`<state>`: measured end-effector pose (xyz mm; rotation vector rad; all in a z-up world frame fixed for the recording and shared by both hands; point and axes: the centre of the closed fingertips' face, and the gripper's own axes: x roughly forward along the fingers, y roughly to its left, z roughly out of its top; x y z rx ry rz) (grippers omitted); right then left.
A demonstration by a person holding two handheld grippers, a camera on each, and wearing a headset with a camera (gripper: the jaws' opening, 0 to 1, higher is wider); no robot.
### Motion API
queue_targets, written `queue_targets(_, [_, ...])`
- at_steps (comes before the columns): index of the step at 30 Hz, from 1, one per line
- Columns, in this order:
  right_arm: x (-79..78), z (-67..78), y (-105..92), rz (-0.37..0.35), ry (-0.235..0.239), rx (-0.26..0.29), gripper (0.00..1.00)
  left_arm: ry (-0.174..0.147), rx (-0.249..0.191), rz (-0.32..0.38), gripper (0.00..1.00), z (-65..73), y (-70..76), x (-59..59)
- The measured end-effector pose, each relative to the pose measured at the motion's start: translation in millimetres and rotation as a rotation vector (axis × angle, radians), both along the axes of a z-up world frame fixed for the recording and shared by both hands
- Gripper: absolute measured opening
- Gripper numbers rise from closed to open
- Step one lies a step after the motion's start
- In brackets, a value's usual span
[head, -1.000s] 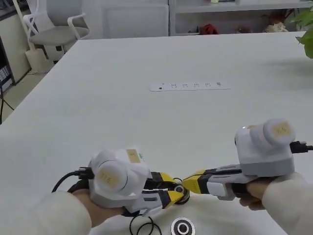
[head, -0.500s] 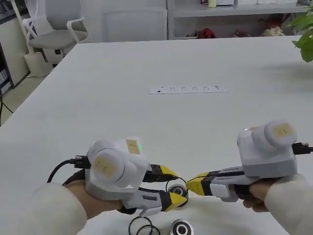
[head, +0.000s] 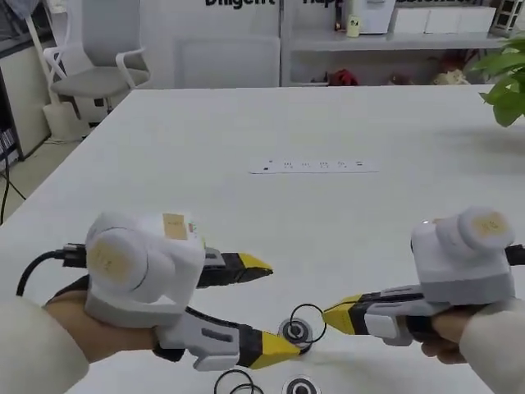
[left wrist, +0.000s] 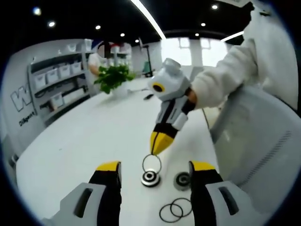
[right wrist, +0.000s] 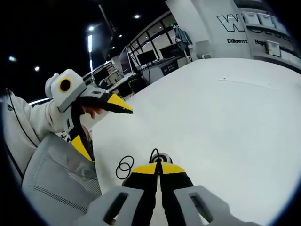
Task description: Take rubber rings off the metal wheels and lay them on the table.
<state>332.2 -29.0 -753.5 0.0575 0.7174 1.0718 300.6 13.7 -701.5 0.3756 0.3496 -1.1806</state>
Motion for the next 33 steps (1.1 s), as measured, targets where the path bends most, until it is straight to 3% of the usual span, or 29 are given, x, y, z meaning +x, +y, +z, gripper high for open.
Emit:
queue_targets(9, [-7.2,15.6,-4.7,-0.011,-0.009,0.013,0.0,-0.03,-0.008,0.02,0.68,19.5,22.3,-10.5])
queue_targets(18, [-13.3,32.2,-6.3,-0.024,-0.004,0.048,0.0,-0.051,-0.014,0.069,0.75,29.9,46.1,-18.2])
queue_targets(21, [-14.9,37.1,-5.3,-0.031,-0.002,0.065,0.0,-0.028,-0.02,0.1,0.82,30.4,56.3,-23.5])
queue_targets(24, [-17.6,42.9,-2.8,-0.032,-0.001,0.079,0.0,-0.044,-0.028,0.132,0.85,33.8,68.4,-27.7])
queue_targets(29, [-23.7,47.3,2.9,-0.019,0.008,0.088,0.0,-0.031,-0.056,0.189,0.89,36.2,86.3,-34.7])
queue_targets(33, [-28.3,51.3,10.0,-0.007,0.013,0.099,0.0,-0.022,-0.053,0.225,0.92,30.7,97.7,-39.0])
